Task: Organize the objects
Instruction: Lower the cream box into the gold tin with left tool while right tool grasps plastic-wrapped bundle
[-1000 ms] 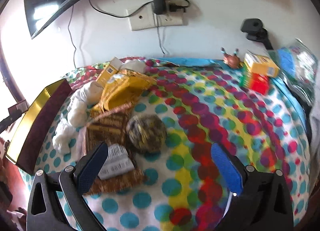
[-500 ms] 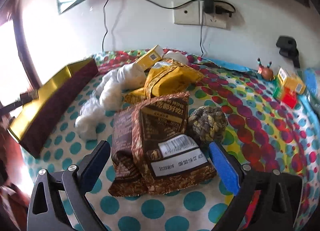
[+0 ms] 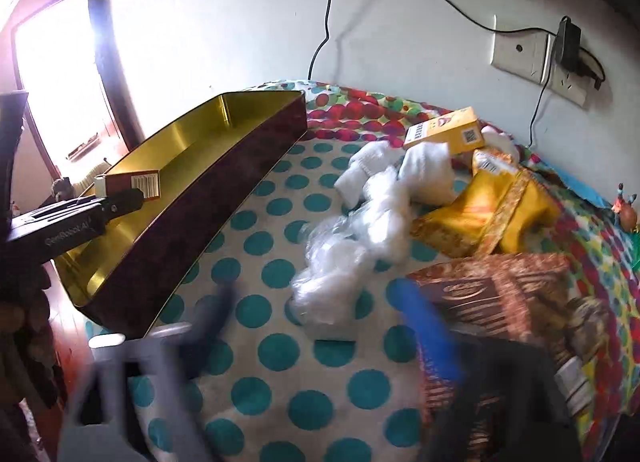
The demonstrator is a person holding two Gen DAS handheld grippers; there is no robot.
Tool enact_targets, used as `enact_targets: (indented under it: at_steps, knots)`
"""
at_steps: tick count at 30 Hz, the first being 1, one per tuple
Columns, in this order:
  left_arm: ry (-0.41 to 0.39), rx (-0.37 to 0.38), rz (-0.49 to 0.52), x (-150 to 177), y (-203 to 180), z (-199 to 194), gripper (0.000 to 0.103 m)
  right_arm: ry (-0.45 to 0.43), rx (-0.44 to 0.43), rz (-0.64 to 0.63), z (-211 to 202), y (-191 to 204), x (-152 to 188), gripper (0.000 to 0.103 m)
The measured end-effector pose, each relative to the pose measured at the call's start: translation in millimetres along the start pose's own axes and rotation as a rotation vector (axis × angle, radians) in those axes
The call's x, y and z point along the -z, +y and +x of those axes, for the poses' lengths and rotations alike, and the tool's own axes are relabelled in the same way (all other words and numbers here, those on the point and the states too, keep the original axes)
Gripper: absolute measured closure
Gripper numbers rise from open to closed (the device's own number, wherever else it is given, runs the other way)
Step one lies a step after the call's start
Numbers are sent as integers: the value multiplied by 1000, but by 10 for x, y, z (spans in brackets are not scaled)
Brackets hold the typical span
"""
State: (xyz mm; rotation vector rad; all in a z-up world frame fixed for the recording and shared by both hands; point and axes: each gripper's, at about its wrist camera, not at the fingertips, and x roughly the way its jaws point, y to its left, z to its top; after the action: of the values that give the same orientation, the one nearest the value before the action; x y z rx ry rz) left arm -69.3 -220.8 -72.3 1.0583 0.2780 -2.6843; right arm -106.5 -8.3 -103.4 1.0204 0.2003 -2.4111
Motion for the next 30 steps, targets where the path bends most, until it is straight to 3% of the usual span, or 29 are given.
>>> enact_targets:
  at_steps: [4, 9, 11, 18, 28, 29, 30]
  knots:
    - [10, 1, 4, 40, 10, 40, 74, 92, -55, 87, 244, -57, 8, 60]
    - [15, 15, -5, 70, 3, 71, 74, 109, -13, 44, 368, -8, -105, 59]
    - [16, 19, -18, 72, 15, 73, 74, 111, 1, 40, 400, -9, -129, 65]
    - [30, 17, -39, 88, 52, 115, 74, 104, -2, 70, 402, -43, -148, 69]
    - [28, 11, -23, 104, 66, 81, 73, -58, 15, 100, 31, -103, -99, 69]
    - [22, 17, -18, 113, 61, 61, 71, -71, 19, 86, -12, -85, -85, 69]
    - [18, 14, -13, 121, 48, 44, 59, -86, 22, 67, -64, -62, -74, 69]
